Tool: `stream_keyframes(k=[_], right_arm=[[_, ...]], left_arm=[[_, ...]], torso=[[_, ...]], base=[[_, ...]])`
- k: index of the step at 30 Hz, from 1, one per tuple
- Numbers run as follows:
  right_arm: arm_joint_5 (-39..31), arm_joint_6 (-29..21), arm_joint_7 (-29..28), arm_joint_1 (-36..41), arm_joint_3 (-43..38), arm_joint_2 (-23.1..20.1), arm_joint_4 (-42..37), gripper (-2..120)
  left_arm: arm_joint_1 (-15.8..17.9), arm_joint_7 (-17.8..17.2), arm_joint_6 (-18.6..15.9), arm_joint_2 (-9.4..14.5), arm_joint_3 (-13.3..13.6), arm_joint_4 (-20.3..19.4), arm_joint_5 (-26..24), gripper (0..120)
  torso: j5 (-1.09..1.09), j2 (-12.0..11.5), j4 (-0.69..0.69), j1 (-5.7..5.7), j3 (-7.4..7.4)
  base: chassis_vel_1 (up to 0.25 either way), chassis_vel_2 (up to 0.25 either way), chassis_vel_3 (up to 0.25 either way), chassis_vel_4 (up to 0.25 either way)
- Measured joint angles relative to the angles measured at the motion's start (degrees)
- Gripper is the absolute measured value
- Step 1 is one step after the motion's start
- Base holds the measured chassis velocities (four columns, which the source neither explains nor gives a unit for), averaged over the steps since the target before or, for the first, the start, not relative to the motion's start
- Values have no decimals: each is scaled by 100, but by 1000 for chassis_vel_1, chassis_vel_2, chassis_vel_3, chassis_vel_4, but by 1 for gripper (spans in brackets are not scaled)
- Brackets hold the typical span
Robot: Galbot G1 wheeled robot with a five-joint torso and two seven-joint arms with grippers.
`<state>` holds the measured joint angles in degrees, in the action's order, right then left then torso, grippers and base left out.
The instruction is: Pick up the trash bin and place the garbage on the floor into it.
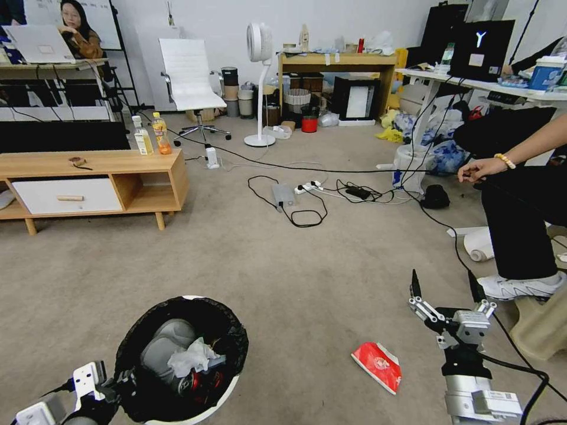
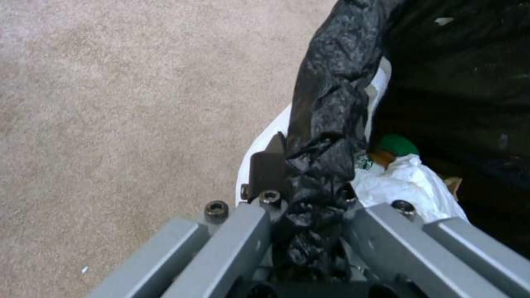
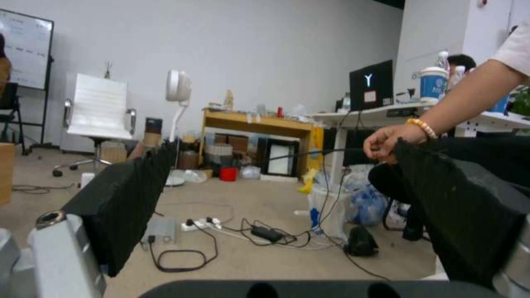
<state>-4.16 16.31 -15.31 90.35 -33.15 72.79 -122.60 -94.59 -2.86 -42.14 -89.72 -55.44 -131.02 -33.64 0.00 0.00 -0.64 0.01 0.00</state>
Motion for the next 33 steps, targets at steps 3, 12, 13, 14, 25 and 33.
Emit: stream_keyframes(k=[3,12,13,14,25,33], right_arm=[[-5,-67,1,-16,-4,-33,8,100],[-541,-1088,-353,-63,57,-544,-111,100],[-733,-1329,-398,-73,86,-689,-143,100],[-1212,-1976,-555,-105,163,-1077,-247,100],[-3453,-4645,-1232,-720,714,-2250,-444,100],[-3930,-5504,-1164,-1234,1297,-2626,201,100]], left_arm=[[5,0,0,-3,10,9,2,1],[15,5,0,35,-24,31,2,1],[16,5,0,42,-33,32,-2,1],[17,5,0,52,-42,33,-7,1],[5,7,0,46,-82,57,-2,1],[6,12,0,25,-83,80,26,1]], torso=[[0,0,0,0,0],[0,0,0,0,0],[1,0,-1,0,0],[0,0,1,0,0],[0,0,1,0,0],[1,0,1,0,0]], base=[[0,0,0,0],[0,0,0,0],[0,0,0,0],[0,0,0,0],[0,0,0,0],[0,0,0,0]])
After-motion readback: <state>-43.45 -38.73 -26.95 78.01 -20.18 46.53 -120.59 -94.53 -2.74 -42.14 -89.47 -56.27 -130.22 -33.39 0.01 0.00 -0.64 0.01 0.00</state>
